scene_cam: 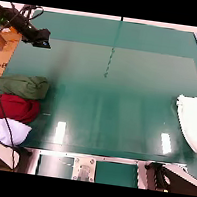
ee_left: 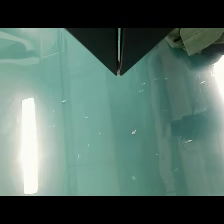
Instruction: Fold the shirts.
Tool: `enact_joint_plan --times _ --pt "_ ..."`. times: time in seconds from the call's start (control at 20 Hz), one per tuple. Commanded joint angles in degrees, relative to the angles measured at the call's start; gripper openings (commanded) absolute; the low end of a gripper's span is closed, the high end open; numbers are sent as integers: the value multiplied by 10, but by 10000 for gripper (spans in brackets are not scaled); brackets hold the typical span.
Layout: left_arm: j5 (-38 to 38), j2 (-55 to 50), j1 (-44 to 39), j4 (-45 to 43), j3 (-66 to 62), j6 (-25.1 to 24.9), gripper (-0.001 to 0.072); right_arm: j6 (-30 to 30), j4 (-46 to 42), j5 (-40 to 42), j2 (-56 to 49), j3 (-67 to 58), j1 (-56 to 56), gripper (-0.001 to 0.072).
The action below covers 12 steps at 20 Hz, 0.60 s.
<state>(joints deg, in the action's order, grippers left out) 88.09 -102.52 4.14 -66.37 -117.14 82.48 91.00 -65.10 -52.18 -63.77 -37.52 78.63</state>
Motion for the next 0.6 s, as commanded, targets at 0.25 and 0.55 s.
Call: enact_joint_plan --times 0.25,0.55 --pt "1 0 0 0 0 0 21 103 -288 -198 16 -133 38 350" --pt "29 52 -4 -5 7 0 20 55 -69 -203 16 -245 -170 17"
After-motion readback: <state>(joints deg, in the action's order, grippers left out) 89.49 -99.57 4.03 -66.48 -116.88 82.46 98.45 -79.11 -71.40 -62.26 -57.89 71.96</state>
